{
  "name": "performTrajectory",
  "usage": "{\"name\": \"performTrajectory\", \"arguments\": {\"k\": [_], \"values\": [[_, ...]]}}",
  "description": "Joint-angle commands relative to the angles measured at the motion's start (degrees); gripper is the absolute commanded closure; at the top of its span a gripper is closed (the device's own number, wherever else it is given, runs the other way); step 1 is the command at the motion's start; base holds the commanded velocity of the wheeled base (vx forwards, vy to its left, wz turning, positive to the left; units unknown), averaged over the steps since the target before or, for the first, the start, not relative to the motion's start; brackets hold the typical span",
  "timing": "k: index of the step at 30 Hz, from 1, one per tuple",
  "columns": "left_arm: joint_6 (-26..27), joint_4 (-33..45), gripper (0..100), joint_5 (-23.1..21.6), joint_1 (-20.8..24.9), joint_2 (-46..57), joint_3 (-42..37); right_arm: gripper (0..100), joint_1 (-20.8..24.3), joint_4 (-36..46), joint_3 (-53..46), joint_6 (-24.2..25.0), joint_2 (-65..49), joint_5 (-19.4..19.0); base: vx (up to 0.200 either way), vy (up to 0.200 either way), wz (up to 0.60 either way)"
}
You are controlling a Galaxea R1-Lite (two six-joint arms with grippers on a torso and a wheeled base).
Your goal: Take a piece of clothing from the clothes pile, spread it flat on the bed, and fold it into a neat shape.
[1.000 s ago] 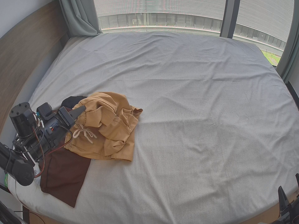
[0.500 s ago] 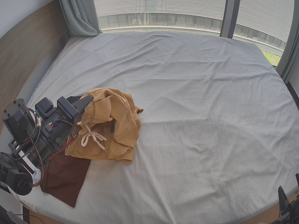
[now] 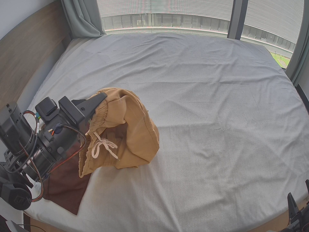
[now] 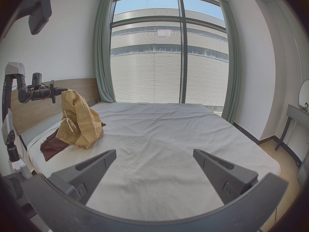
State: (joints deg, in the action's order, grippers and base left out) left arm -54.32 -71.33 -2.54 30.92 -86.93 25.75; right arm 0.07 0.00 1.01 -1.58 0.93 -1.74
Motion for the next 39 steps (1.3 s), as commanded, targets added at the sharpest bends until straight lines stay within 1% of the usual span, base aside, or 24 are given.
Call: {"name": "performTrajectory", "arguments": {"k": [1,6,8,14,19,20,24,28,34,36,39], "values": [[-0.2,0.0,100,0.2,2.6,1.1,0.7,0,0.0,0.0,-1.0,0.0,-0.9,0.0,0.0,0.0,0.0],[-0.2,0.0,100,2.0,6.2,1.1,1.3,0,0.0,0.0,-1.0,0.0,-0.9,0.0,0.0,0.0,0.0],[-0.2,0.0,100,3.5,8.2,1.1,2.4,0,0.0,0.0,-1.0,0.0,-0.9,0.0,0.0,0.0,0.0],[0.1,-0.2,100,6.0,11.2,0.6,3.9,0,0.0,0.0,-1.0,0.0,-0.9,0.0,0.0,0.0,0.0],[0.2,-0.4,100,6.0,13.1,0.7,4.1,0,0.0,0.0,-1.0,0.0,-0.9,0.0,0.0,0.0,0.0],[0.2,-0.4,100,6.0,14.5,0.4,4.0,0,0.0,0.0,-1.0,0.0,-0.9,0.0,0.0,0.0,0.0],[0.3,-0.4,100,5.4,17.1,-1.0,4.1,0,0.0,0.0,-1.0,0.0,-0.9,0.0,0.0,0.0,0.0],[0.4,-0.7,100,5.1,18.0,-4.4,4.6,0,0.0,0.0,-1.0,0.0,-0.9,0.1,0.0,0.0,0.0],[0.3,-0.7,100,4.6,19.1,-8.5,7.8,0,0.0,0.0,-1.0,0.0,-0.9,0.1,0.0,0.0,0.0],[0.3,-0.7,100,3.9,19.9,-9.1,7.8,0,0.0,0.0,-1.0,0.0,-0.9,0.1,0.0,0.0,0.0],[-0.2,-0.7,100,1.3,22.4,-10.0,7.3,0,0.0,0.0,-1.0,0.0,-0.9,0.1,0.0,0.0,0.0]]}}
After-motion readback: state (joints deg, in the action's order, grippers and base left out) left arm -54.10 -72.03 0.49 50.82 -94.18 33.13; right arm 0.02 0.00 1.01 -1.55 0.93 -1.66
